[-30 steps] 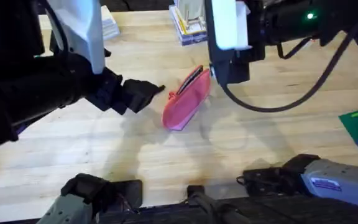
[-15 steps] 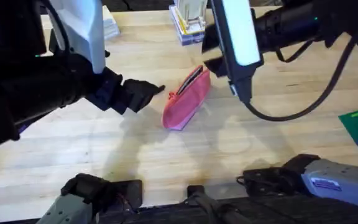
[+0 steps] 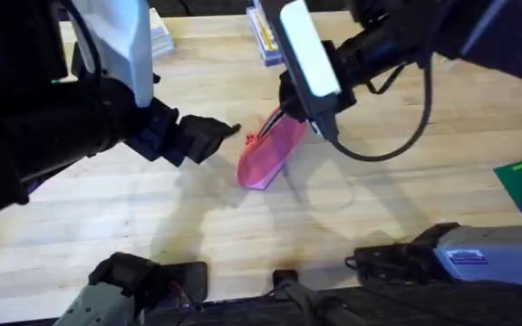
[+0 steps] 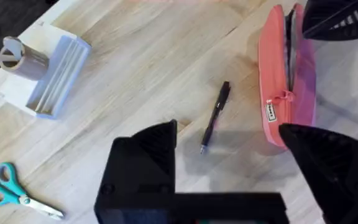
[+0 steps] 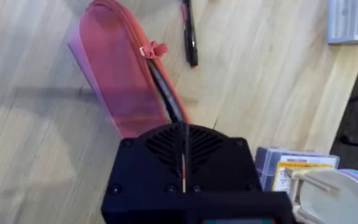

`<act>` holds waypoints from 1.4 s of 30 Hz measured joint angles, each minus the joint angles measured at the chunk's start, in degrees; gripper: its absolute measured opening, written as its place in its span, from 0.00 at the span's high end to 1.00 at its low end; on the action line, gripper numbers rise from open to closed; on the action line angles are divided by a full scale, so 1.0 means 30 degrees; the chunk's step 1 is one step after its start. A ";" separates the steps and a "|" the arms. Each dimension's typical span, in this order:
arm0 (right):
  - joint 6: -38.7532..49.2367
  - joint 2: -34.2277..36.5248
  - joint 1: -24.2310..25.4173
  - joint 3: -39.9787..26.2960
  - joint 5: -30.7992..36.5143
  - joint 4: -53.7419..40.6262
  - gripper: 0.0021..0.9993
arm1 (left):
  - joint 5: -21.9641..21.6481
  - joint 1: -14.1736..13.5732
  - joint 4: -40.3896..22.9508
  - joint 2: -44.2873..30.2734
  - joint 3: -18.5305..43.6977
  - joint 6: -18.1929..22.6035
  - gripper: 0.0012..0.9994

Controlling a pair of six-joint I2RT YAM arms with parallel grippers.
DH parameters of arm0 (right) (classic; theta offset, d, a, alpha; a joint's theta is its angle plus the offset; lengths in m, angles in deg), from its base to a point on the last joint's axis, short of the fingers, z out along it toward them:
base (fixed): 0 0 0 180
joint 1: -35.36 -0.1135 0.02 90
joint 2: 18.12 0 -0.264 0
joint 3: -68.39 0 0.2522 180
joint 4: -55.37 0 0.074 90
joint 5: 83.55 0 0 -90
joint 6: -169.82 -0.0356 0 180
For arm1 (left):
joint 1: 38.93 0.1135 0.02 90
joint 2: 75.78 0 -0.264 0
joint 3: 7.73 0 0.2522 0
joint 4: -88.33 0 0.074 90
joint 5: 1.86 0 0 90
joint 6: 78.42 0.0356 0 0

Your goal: Unzip the bag, pick up the pens from the table one at a time and place them inside, then zip the bag closed.

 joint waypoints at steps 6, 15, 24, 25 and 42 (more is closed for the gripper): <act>0.1083 0.0978 -0.0029 0.0000 -0.0007 0.0015 0.97 | -0.0007 0.0000 0.0000 0.0000 0.0000 0.0000 0.01; 0.1652 0.1796 -0.0029 0.0000 -0.0007 0.0720 0.97 | -0.0051 0.0000 0.0000 0.0000 0.0000 0.0000 0.01; 0.1689 0.2353 -0.0029 -0.0015 -0.0007 0.1005 0.97 | -0.0051 0.0000 0.0000 0.0000 0.0000 0.0000 0.01; 0.1689 0.2394 -0.0029 -0.0015 -0.0007 0.1005 0.97 | -0.0051 0.0000 0.0000 0.0000 0.0000 0.0000 0.01; 0.1755 0.4454 -0.0102 -0.0076 -0.0004 -0.0080 0.97 | -0.0051 0.0000 -0.0098 0.0000 0.0000 0.0000 0.01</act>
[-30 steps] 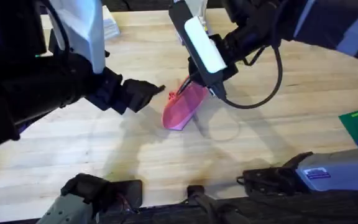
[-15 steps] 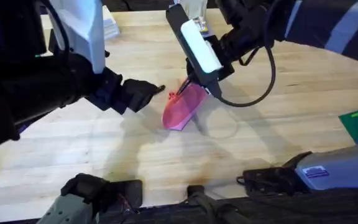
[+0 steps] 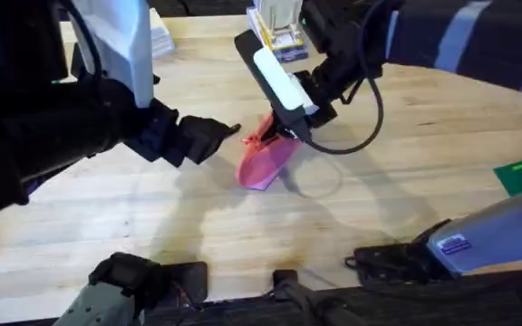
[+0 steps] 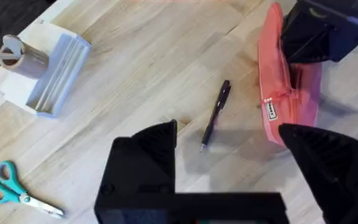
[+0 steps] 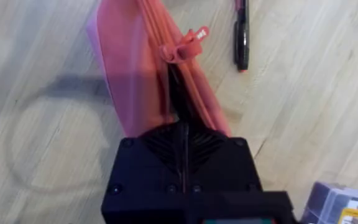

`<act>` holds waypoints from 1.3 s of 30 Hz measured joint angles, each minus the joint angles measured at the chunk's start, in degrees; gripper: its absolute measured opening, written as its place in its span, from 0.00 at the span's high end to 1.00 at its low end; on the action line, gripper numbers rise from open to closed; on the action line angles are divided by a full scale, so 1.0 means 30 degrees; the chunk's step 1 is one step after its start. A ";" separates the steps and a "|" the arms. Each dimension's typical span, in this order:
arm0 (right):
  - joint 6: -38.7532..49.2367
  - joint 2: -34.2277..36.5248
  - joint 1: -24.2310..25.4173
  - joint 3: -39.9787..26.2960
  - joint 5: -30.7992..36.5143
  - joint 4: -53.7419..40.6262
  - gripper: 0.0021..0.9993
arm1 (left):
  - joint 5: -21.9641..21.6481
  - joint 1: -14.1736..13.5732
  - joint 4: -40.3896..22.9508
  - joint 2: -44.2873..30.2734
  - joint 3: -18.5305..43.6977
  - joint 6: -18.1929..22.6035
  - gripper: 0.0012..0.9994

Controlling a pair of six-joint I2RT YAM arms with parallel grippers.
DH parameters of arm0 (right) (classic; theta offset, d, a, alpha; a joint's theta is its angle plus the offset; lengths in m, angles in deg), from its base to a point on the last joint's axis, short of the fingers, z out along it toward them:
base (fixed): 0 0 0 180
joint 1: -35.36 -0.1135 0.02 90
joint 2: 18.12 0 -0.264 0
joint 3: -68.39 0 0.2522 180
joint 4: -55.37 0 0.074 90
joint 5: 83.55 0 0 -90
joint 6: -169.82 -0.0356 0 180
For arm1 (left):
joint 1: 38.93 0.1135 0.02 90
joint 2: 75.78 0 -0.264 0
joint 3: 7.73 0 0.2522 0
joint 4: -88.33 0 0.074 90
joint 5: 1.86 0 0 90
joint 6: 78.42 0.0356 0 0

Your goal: Unzip the bag, pick up the pens from the table one at a time and place them inside, then zip the bag closed.

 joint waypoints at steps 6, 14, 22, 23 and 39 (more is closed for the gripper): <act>0.0000 0.0777 -0.0022 -0.0011 -0.0081 -0.0013 0.97 | 0.0000 0.0000 -0.0004 0.0000 0.0000 0.0000 0.01; 0.0136 0.0906 -0.0029 -0.0144 -0.0120 0.0127 0.40 | 0.0000 0.0000 -0.0004 0.0000 0.0000 0.0000 0.01; 0.0277 0.0906 -0.0036 -0.0288 -0.0098 0.0095 0.00 | -0.0007 0.0000 -0.0528 0.0000 0.0000 0.0000 0.01; 0.0277 0.0906 -0.0036 -0.0288 -0.0098 0.0095 0.00 | -0.0007 0.0000 -0.0668 -0.0004 0.0000 0.0000 0.01; -0.0859 -0.0747 -0.0033 -0.0288 0.0092 -0.0997 0.00 | -0.0066 0.0000 -0.0004 -0.0258 0.0000 0.0000 0.01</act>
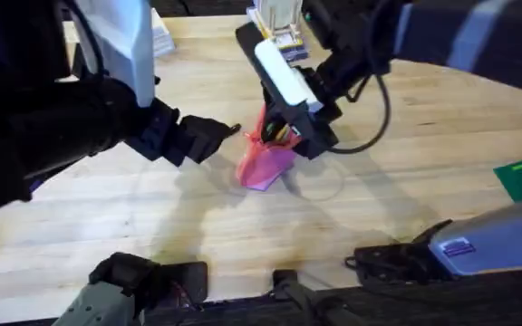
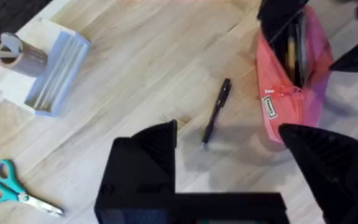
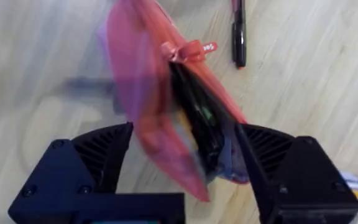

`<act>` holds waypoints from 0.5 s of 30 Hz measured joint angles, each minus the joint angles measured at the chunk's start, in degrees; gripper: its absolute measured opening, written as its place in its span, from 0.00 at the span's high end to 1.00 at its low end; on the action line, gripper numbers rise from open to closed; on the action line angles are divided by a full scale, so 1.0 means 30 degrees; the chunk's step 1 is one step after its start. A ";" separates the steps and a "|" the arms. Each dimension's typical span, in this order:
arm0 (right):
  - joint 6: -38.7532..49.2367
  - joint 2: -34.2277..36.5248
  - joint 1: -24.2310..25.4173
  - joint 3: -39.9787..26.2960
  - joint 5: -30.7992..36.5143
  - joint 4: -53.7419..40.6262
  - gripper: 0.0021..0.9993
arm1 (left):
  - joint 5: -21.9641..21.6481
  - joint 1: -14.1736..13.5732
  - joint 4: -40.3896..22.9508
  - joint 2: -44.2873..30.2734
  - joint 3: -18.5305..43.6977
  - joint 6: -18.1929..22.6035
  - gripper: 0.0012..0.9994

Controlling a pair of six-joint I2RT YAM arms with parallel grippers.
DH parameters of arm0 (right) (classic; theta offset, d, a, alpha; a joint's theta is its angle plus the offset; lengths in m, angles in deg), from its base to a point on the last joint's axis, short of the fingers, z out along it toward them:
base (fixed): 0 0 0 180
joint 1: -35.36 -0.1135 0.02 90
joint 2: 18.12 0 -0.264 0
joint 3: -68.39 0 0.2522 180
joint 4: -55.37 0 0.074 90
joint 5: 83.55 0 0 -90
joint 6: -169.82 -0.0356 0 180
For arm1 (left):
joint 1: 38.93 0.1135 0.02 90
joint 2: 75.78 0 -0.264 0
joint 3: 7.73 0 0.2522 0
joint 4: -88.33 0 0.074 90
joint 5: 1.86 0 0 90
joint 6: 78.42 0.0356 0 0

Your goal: Unzip the bag, pick up the pens from the table one at a time and place them inside, then zip the bag closed.

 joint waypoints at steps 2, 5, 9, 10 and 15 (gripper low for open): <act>-0.0485 -0.0937 0.0064 0.0000 0.0000 -0.0711 0.00 | 0.0000 0.0000 0.0016 -0.0469 0.0000 0.0000 0.01; -0.1144 -0.2330 0.0239 0.0000 -0.0001 -0.1646 0.00 | 0.0000 0.0000 0.0281 -0.1791 0.0000 0.0000 0.01; -0.2681 -0.4146 0.0554 0.0000 0.0000 -0.2351 0.00 | -0.0007 0.0000 0.0851 -0.3829 0.0000 0.0000 0.01; -0.3195 -0.4607 0.0622 0.0000 0.0000 -0.2402 0.00 | -0.0005 0.0000 0.0978 -0.4335 0.0000 0.0000 0.01; -0.5973 -0.7097 0.0783 0.0000 0.0000 -0.2840 0.00 | -0.0006 0.0000 0.1793 -0.6559 0.0000 0.0000 0.01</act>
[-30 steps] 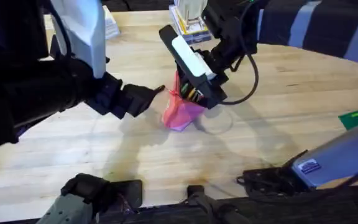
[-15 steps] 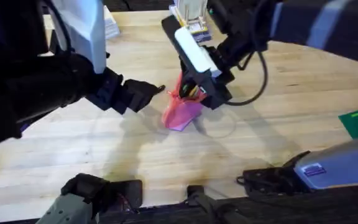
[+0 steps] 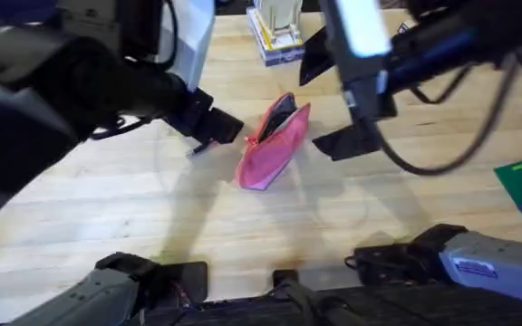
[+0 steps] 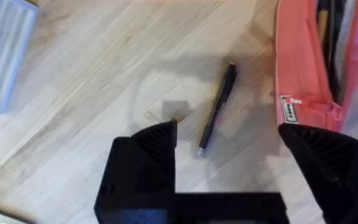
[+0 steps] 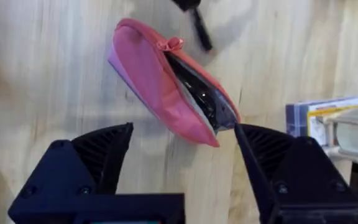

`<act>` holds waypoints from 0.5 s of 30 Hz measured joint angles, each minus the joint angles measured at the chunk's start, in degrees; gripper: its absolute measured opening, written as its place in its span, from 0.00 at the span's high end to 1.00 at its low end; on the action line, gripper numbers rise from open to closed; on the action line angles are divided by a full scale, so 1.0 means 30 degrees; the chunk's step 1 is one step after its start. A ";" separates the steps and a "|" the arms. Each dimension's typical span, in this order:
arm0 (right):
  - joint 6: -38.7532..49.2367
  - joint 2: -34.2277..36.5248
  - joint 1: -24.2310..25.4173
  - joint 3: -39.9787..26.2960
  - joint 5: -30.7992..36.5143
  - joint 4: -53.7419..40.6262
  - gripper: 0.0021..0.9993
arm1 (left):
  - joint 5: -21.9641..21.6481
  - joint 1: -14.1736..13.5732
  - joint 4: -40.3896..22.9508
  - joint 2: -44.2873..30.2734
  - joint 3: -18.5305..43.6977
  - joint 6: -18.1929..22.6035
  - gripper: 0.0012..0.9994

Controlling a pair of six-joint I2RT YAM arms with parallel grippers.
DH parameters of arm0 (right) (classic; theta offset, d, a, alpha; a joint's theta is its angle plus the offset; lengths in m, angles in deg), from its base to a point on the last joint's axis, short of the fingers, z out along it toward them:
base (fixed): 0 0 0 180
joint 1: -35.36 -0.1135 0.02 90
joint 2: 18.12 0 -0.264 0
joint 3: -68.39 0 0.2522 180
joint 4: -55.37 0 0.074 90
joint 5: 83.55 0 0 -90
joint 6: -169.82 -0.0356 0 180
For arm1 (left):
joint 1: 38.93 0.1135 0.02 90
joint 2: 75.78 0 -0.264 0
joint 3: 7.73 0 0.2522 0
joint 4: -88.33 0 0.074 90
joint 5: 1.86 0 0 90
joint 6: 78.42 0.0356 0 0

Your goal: Unzip the bag, pick up the pens from the table one at a time and place them inside, then zip the bag closed.

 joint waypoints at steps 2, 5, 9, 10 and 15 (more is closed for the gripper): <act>-0.0957 -0.1021 0.0000 0.0000 -0.0003 -0.0196 0.00 | 0.0003 0.0000 0.0335 -0.0928 0.0000 -0.0003 0.01; -0.1906 -0.2349 0.0000 0.0000 0.0000 -0.0520 0.00 | -0.0001 0.0000 0.0922 -0.2223 0.0000 -0.0007 0.01; -0.2581 -0.3962 0.0000 0.0000 0.0000 -0.0541 0.00 | -0.0267 0.0005 0.1754 -0.3877 0.0000 -0.0027 0.01; -0.2703 -0.4358 0.0000 0.0000 0.0000 -0.0541 0.00 | -0.0300 0.0036 0.1921 -0.4239 0.0000 -0.0043 0.01; -0.2931 -0.5845 0.0000 0.0000 0.0015 -0.0548 0.00 | -0.0424 0.0109 0.2328 -0.6133 0.0000 -0.0051 0.01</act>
